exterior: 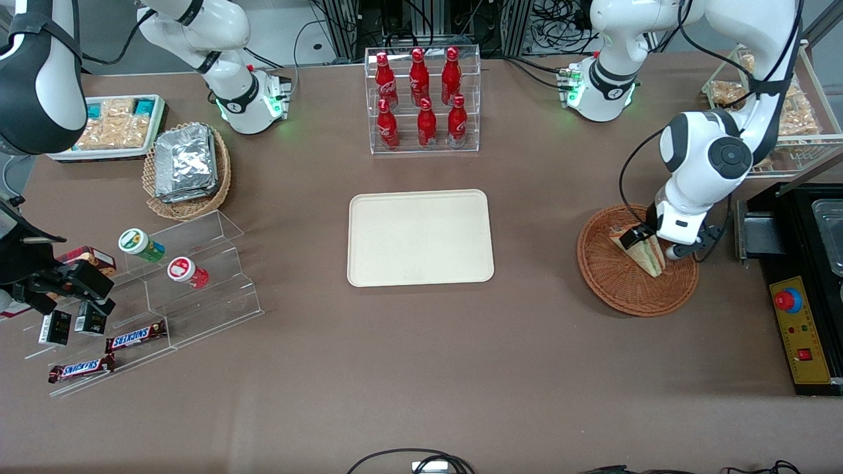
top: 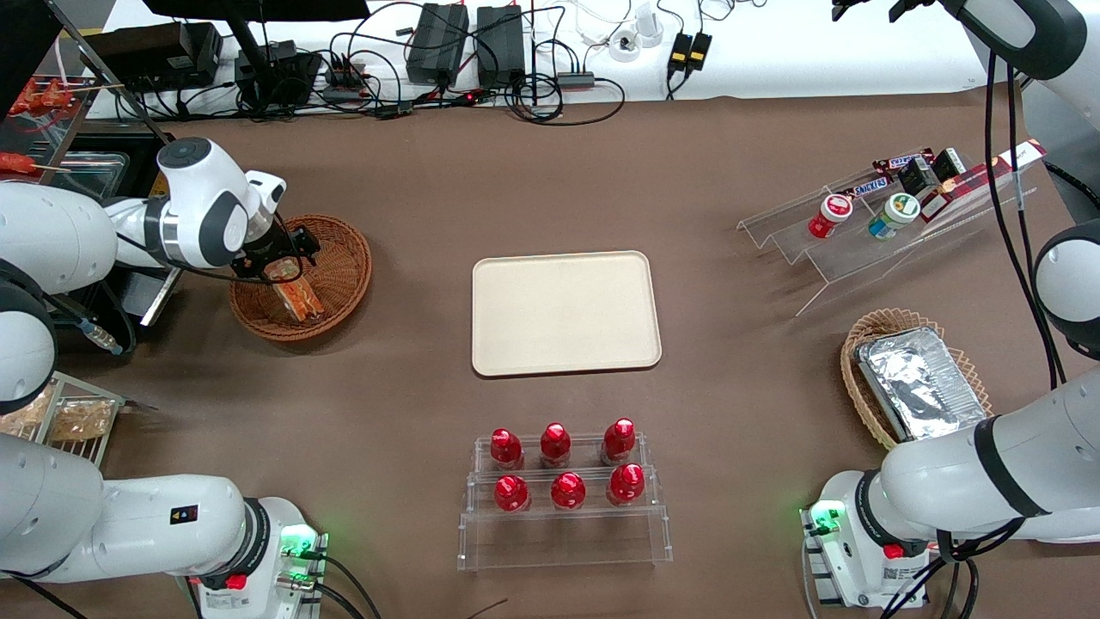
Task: Place sandwich from basket to tray
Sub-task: 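Lower the open left gripper around the sandwich and close it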
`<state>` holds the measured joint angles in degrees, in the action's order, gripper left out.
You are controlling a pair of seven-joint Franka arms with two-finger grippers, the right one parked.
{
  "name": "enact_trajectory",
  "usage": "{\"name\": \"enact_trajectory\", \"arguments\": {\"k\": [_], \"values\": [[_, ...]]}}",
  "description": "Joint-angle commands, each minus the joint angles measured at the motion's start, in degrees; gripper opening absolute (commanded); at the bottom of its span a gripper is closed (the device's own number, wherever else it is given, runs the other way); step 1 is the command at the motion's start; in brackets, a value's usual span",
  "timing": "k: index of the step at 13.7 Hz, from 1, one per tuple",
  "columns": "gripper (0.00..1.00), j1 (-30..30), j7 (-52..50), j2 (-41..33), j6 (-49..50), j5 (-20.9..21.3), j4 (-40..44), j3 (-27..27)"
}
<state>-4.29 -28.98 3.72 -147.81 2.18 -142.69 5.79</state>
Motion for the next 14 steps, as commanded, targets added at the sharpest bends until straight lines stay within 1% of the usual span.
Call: {"name": "enact_trajectory", "arguments": {"k": [1, 7, 8, 9, 10, 11, 12, 13, 14], "values": [[1.00, -1.0, -0.9, 0.2, -4.4, 0.5, -2.6, 0.2], [0.99, -2.5, -1.0, 2.7, -6.2, 0.4, -2.5, 0.2], [0.97, -2.5, -1.0, 2.8, -6.6, 0.3, -2.5, 0.2], [0.89, -2.5, -1.8, 3.4, -7.0, 0.3, -2.5, 0.2], [0.76, -2.5, -3.2, 3.9, -7.8, 0.4, -2.5, 0.2], [0.50, -2.5, -4.1, 4.4, -8.4, 0.4, -2.4, 0.2], [0.18, -2.5, -4.7, 4.5, -8.5, 0.4, -2.4, 0.2], [0.00, -2.5, -4.7, 4.5, -8.5, 0.4, -2.3, 0.2], [0.00, -2.5, -4.9, 4.9, -8.4, 0.4, -2.2, 0.2]]}}
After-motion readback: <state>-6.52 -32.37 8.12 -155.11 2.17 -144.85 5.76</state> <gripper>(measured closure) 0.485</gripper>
